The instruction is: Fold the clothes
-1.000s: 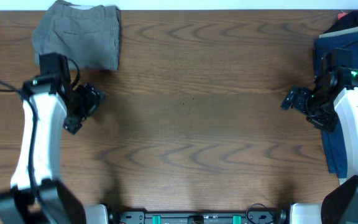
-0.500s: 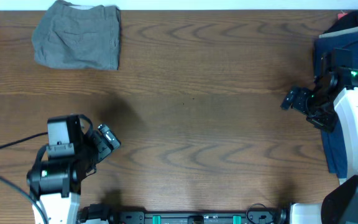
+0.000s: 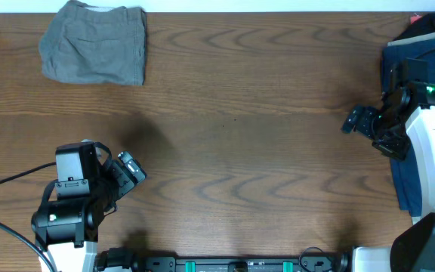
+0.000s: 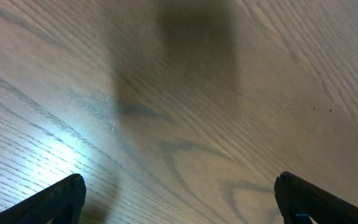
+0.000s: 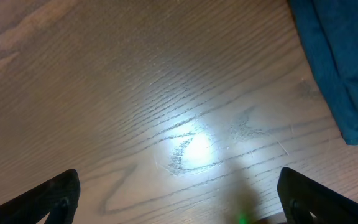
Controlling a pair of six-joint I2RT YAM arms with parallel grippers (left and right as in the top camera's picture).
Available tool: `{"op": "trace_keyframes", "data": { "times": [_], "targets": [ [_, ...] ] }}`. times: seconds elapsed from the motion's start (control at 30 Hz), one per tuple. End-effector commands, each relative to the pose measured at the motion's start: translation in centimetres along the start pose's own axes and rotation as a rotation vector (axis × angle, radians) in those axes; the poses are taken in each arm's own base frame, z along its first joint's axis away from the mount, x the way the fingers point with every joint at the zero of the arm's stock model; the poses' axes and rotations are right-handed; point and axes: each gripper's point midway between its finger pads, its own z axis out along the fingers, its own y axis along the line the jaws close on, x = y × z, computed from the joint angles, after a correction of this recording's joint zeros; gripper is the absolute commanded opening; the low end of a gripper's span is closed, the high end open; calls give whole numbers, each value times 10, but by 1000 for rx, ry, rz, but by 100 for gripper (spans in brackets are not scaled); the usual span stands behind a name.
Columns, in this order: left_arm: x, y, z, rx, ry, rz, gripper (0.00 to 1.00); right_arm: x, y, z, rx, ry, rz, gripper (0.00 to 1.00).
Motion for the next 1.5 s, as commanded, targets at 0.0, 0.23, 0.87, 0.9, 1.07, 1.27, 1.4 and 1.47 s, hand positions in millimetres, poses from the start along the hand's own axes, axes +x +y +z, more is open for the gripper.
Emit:
{"op": "trace_keyframes", "data": {
  "times": [0.0,0.23,0.87,0.9,1.07,1.27,1.4,1.47],
  "targets": [
    [4,4,2,-17,17,3,98,0,0,-1,-2,-5,14,99],
    [4,3,-2,-6,-4,5,98,0,0,-1,-2,-5,14,99],
    [-18,-37,11,490,-672,216,98,0,0,-2,-2,-5,14,99],
    [-20,-38,12,508,-701,217,98,0,0,-1,-2,-5,14,99],
    [-28,-36,15,542,-812,205,98,0,0,-2,-2,-5,14,99],
    [-26,-33,22,516,-835,261,98,0,0,-2,-2,-5,14,99],
    [-23,-31,26,471,-844,343,97,0,0,-2,-2,-5,14,99],
    [-18,-26,34,437,-814,371,98,0,0,-2,-2,-5,14,99]
  ]
}}
